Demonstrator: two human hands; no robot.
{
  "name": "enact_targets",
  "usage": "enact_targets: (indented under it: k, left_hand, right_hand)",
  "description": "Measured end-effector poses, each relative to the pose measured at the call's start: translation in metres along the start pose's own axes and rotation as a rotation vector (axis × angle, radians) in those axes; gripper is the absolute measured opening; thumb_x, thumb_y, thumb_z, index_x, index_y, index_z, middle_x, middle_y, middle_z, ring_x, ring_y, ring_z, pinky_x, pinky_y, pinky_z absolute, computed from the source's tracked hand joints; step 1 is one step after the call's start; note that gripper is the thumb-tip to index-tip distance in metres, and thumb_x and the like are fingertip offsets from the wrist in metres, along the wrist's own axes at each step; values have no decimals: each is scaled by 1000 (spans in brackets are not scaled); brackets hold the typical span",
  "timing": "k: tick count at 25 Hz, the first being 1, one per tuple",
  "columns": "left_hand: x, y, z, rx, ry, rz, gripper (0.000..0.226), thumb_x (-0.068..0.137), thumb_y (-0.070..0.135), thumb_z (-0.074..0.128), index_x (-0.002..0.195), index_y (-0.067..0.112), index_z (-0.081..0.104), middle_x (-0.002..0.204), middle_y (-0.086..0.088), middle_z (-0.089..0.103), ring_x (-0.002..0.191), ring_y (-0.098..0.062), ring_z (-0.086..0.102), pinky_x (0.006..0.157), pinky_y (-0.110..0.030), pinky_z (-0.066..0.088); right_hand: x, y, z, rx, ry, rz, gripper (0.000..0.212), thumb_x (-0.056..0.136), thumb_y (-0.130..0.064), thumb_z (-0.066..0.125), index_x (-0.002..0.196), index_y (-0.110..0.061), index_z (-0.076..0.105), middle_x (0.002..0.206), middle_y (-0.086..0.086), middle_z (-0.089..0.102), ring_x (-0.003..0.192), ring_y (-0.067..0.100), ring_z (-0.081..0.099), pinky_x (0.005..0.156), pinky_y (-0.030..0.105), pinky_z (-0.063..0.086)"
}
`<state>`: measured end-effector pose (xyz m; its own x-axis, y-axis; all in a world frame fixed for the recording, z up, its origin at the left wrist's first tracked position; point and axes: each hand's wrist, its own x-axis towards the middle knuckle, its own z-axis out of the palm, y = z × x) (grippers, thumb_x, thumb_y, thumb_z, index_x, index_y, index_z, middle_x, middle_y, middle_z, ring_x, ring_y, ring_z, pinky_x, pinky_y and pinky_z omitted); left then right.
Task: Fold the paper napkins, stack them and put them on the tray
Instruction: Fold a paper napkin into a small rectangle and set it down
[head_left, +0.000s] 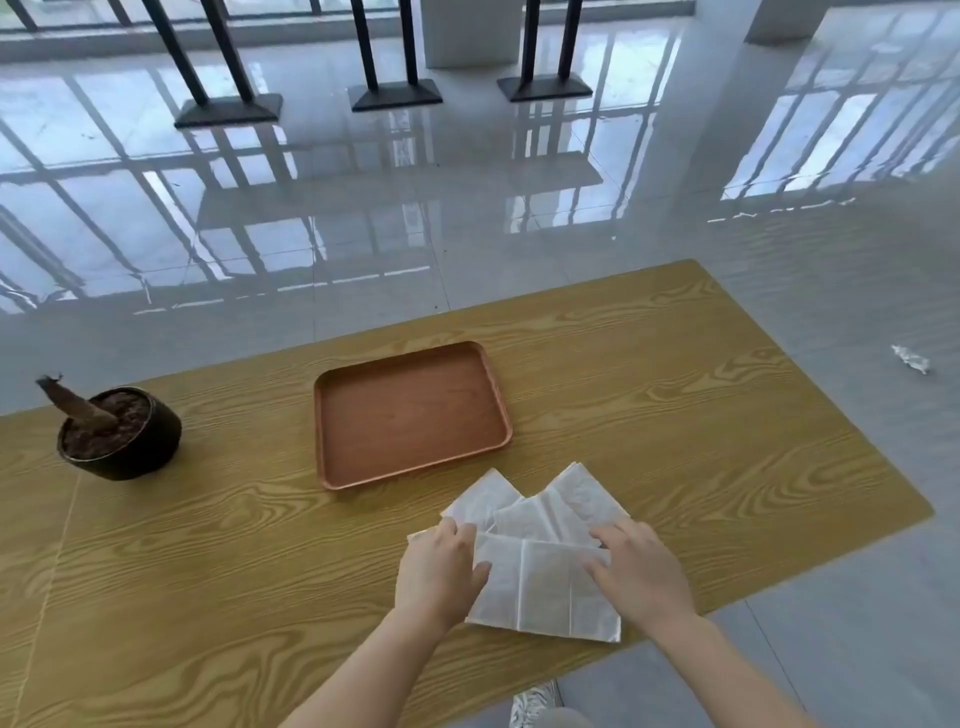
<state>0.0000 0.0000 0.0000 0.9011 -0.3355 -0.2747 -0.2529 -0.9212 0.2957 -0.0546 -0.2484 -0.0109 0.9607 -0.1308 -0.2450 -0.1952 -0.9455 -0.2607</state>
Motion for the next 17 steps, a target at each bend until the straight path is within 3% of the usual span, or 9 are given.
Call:
enact_targets:
  k: [4, 7, 13, 17]
  left_hand:
    - [7, 7, 9, 0, -17, 3, 48, 92, 49, 57, 134, 28, 51, 106, 4, 57, 95, -15, 58, 75, -27, 44]
    - [13, 8, 12, 3, -38, -16, 53, 90, 49, 62, 138, 29, 49, 110, 4, 55, 98, -15, 58, 75, -26, 41]
    - [17, 7, 20, -96, -53, -93, 28, 89, 36, 67, 115, 28, 59, 106, 8, 53, 88, -10, 58, 72, -28, 51]
    - [17, 6, 21, -317, -13, -216, 5, 88, 29, 68, 85, 30, 64, 93, 12, 56, 75, -2, 55, 68, -28, 52]
  right_hand:
    - [-12, 11, 9, 41, -40, 89, 40, 93, -44, 59, 131, -33, 57, 119, -13, 54, 111, 12, 48, 78, 24, 46]
    - [-14, 16, 13, 78, -48, 108, 43, 92, -45, 61, 133, -35, 52, 118, -12, 53, 113, 12, 48, 77, 26, 48]
    - [-6, 19, 19, 62, -89, 139, 50, 92, -39, 65, 138, -35, 47, 115, -8, 52, 111, 15, 49, 72, 26, 44]
    - [1, 23, 20, 152, -109, 172, 27, 89, -30, 67, 115, -32, 60, 109, -8, 51, 109, 15, 50, 79, 32, 51]
